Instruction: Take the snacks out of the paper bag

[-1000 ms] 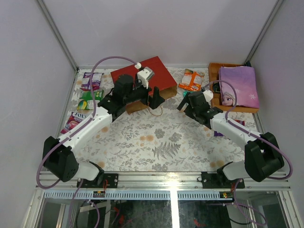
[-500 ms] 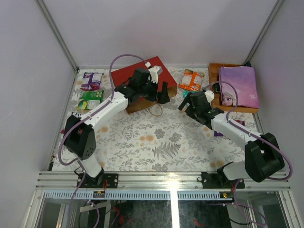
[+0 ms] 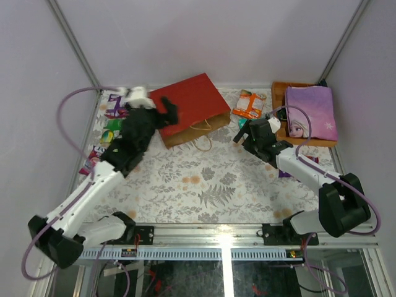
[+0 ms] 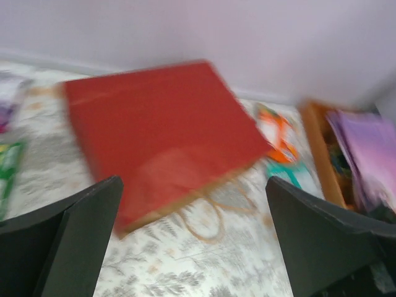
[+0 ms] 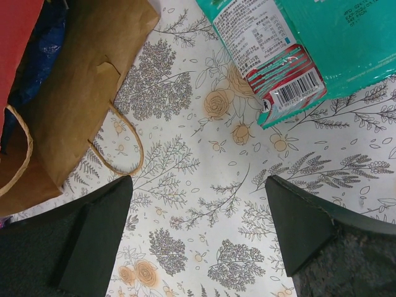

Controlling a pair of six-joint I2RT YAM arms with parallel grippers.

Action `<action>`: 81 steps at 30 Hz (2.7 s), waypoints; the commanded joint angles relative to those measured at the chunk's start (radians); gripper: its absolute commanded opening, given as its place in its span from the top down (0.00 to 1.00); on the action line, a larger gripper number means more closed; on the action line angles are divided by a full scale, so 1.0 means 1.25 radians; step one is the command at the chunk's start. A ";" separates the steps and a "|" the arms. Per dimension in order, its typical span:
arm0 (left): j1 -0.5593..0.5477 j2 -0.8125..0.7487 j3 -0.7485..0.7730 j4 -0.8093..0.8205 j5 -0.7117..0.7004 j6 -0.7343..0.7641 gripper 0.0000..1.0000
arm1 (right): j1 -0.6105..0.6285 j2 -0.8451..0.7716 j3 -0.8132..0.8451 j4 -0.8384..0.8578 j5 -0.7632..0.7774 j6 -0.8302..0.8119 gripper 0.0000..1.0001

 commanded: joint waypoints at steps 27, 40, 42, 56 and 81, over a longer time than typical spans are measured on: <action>-0.151 0.277 0.030 -0.035 -0.073 0.140 0.00 | -0.018 -0.019 -0.030 0.042 -0.028 -0.046 0.03; -0.170 0.402 0.073 0.033 -0.223 0.335 0.00 | -0.024 -0.003 -0.030 0.068 -0.082 -0.060 0.03; -0.164 0.424 0.075 0.062 -0.218 0.352 0.00 | -0.027 -0.003 -0.031 0.070 -0.087 -0.061 0.03; -0.054 0.498 0.145 0.124 -0.134 0.379 0.83 | -0.059 0.018 -0.041 0.088 -0.141 -0.087 0.03; 0.024 0.358 0.190 0.084 0.073 0.271 1.00 | 0.023 0.431 0.043 0.885 -0.277 0.503 0.26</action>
